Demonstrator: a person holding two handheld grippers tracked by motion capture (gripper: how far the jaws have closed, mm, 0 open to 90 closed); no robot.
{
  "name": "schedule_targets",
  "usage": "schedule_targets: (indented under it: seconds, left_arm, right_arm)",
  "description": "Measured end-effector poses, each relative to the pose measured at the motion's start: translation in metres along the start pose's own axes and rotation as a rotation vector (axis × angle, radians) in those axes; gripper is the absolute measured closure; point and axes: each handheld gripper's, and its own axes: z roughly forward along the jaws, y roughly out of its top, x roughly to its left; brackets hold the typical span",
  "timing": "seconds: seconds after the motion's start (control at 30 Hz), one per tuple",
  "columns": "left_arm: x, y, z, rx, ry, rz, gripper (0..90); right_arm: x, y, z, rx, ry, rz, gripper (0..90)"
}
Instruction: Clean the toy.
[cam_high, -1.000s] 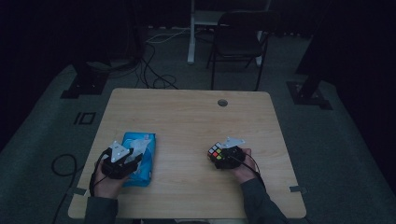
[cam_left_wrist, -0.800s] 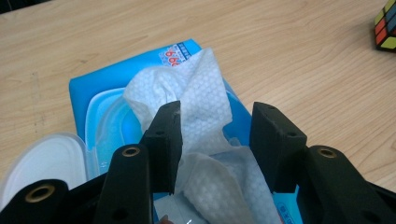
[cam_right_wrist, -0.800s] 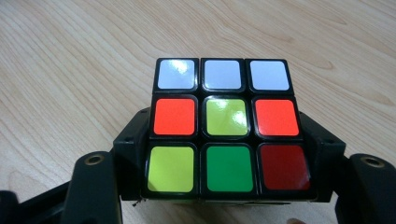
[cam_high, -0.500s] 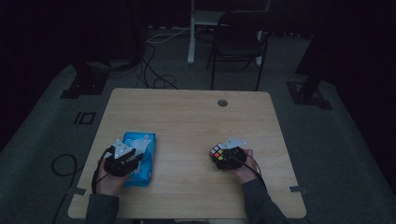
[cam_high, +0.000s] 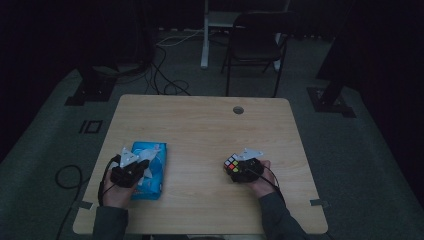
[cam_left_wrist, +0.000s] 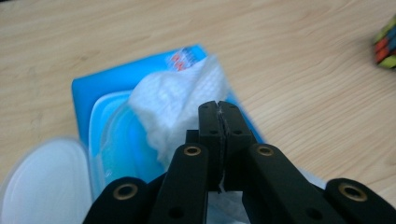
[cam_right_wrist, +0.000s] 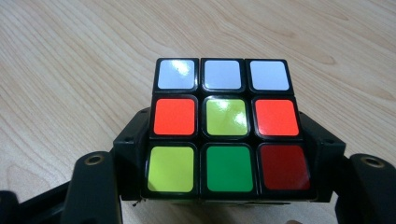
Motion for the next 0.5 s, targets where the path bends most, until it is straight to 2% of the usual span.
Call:
schedule_targets:
  seconds: [0.27,0.37,0.5]
  left_arm:
    - [-0.007,0.018,-0.009,-0.065,-0.047,0.018,90.0]
    - [-0.012,0.024,-0.011,-0.089,-0.078,0.024,90.0]
    - [-0.019,0.030,-0.014,-0.131,-0.143,0.031,90.0]
  right_arm:
    - [0.001,0.000,0.000,-0.002,0.004,0.001,33.8]
    - [0.002,0.001,0.000,-0.004,0.007,-0.004,33.8]
    - [0.003,0.001,0.000,-0.007,0.008,-0.004,33.8]
